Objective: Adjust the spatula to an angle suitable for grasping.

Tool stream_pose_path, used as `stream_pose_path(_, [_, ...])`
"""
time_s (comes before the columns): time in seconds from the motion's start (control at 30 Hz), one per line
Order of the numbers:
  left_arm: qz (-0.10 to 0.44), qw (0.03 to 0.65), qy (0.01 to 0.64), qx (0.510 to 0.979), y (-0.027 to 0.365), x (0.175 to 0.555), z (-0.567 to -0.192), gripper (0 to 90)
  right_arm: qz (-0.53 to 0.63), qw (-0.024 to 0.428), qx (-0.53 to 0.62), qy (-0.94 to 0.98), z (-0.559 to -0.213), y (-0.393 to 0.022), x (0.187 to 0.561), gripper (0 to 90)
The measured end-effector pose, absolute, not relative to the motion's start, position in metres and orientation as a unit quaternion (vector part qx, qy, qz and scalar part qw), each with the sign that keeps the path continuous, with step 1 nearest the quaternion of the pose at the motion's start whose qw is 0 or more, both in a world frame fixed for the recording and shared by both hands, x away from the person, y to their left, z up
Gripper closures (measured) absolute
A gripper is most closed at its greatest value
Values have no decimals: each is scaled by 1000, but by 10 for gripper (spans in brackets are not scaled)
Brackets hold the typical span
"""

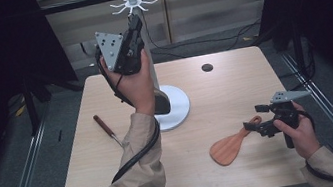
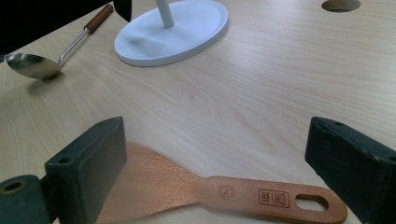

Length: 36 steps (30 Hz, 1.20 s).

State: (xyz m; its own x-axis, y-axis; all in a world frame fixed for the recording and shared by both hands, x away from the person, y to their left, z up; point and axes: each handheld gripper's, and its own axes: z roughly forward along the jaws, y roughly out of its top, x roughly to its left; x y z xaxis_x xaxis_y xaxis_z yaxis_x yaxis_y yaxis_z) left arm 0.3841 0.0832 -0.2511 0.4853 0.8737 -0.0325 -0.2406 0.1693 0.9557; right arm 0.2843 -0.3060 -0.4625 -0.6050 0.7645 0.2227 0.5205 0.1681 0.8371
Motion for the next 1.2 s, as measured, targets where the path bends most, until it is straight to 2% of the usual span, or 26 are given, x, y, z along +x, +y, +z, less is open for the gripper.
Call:
stream_pose_path(0.7, [396,702,334,490,98,388,-248,900,484,121,425,755,-463,-302,284,50])
stream_pose_path(1.07, [395,695,336,498,102,391,-247,900,488,120,424,754,-462,-302,283,50])
stream_pose_path(1.2, [395,697,335,496,102,389,-249,859,487,120,421,756,-462,-301,283,50])
